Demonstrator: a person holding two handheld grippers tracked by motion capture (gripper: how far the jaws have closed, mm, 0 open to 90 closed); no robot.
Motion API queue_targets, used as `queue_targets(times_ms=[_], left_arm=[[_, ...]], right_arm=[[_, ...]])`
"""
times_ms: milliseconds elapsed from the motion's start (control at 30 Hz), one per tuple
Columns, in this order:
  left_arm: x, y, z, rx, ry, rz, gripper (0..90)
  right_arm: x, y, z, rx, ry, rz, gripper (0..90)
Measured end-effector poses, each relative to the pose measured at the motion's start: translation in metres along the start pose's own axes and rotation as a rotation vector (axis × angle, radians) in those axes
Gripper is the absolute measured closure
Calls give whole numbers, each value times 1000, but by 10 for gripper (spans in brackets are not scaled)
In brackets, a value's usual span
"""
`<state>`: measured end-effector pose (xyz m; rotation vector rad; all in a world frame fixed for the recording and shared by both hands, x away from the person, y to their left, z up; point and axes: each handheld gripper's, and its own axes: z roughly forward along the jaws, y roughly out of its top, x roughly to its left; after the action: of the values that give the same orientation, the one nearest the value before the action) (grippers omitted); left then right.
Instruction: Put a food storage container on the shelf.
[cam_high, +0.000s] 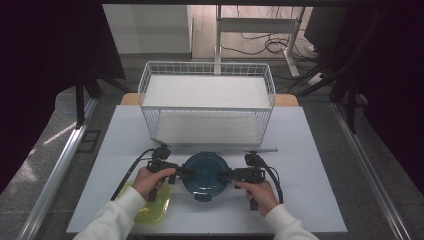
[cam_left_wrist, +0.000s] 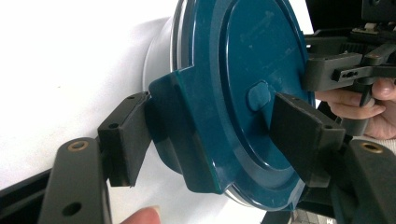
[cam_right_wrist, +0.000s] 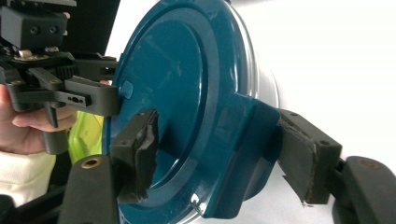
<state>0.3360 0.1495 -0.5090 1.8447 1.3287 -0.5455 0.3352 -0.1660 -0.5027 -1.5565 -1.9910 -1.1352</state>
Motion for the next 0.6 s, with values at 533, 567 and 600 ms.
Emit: queue_targets(times_ms=[533, 567, 600], left_arm=[[-13, -7, -8, -23, 25, 6, 359], [-14, -7, -8, -24, 25, 7, 362], [-14, -8, -9, -27, 25, 7, 366]], right_arm=[[12, -6, -6, -32, -19, 23, 385], [12, -6, -7, -33, -19, 23, 385], [12, -6, -7, -33, -17, 24, 386]])
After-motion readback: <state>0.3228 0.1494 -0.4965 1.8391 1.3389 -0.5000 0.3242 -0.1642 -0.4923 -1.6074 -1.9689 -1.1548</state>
